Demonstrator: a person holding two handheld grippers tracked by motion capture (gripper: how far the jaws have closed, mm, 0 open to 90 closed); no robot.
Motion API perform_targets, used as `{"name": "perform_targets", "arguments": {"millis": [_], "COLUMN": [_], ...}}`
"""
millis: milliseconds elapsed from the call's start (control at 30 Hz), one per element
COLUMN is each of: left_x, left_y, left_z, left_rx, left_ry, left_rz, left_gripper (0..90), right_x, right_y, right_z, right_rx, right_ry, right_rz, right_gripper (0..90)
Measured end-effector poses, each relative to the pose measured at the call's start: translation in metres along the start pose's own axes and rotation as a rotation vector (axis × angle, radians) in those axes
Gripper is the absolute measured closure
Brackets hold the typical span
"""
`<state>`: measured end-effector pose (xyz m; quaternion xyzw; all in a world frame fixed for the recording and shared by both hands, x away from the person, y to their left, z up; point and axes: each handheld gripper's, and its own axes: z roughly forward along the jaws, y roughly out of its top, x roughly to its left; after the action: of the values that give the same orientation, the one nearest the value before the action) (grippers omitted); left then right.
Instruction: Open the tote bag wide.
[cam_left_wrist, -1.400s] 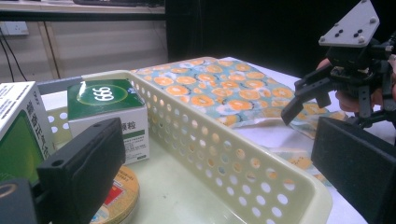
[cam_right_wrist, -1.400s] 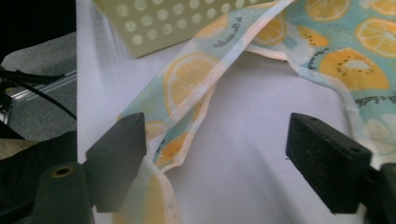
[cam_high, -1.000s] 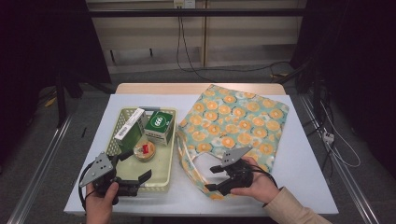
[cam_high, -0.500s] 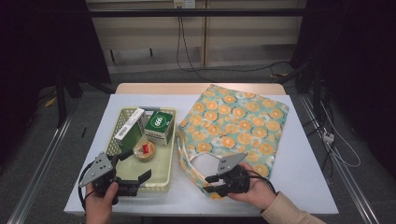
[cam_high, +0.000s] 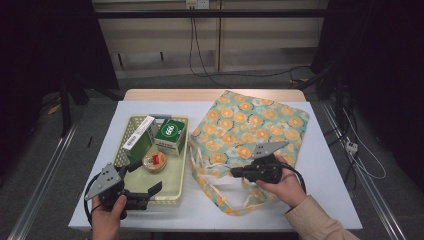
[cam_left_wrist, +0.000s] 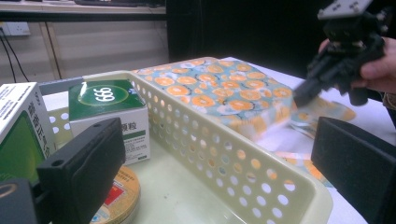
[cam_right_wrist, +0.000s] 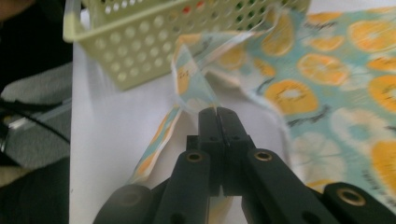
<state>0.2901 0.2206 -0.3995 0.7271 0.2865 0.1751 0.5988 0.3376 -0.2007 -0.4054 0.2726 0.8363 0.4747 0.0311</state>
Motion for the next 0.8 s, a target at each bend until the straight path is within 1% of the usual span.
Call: {"name": "perform_targets", "arguments": {"millis": [133,233,300,333,367,433,467,533,600,667,700,767,800], "left_x": [0.000,0.000,0.000,0.000,0.000,0.001,0.001,0.001,0.001,0.000,0.000,0.000,0.000], "left_y": [-0.001,-0.001,-0.001,-0.001,-0.001,-0.001,-0.001,-0.001,-0.002,-0.002,-0.002,-0.001,-0.001], "left_z": [0.000,0.001,0.001,0.000,0.000,0.000,0.000,0.001,0.001,0.001,0.001,0.001,0.001], "left_rx": [0.000,0.002,-0.001,0.000,0.000,0.004,0.005,0.006,0.007,0.006,0.006,0.006,0.007], "left_ry": [-0.003,-0.002,0.000,0.001,0.000,-0.002,0.000,-0.001,-0.001,0.000,0.000,0.000,-0.001], "left_rz": [-0.010,-0.010,-0.012,-0.012,-0.012,-0.004,-0.003,-0.002,-0.003,-0.006,-0.008,0.000,-0.006], "left_gripper": [2.8,2.8,2.8,2.8,2.8,2.8,2.8,2.8,2.8,2.8,2.8,2.8,2.8], "right_x": [-0.021,-0.039,-0.050,-0.056,-0.061,-0.070,-0.075,-0.084,-0.093,-0.102,-0.107,-0.117,-0.122], "right_y": [0.006,0.007,0.007,0.008,0.008,0.009,0.009,0.011,0.012,0.014,0.014,0.014,0.014], "right_z": [-0.012,-0.015,-0.016,-0.017,-0.018,-0.021,-0.022,-0.025,-0.027,-0.028,-0.028,-0.028,-0.027], "right_rx": [-0.043,-0.032,-0.024,-0.022,-0.025,-0.044,-0.047,-0.039,-0.031,-0.016,-0.010,0.001,0.003], "right_ry": [-0.049,-0.091,-0.097,-0.114,-0.122,-0.117,-0.124,-0.157,-0.178,-0.209,-0.214,-0.242,-0.250], "right_rz": [0.031,0.055,0.068,0.080,0.090,0.124,0.138,0.146,0.147,0.150,0.154,0.172,0.189], "right_gripper": [90.0,90.0,90.0,90.0,90.0,90.0,90.0,90.0,90.0,90.0,90.0,90.0,90.0]}}
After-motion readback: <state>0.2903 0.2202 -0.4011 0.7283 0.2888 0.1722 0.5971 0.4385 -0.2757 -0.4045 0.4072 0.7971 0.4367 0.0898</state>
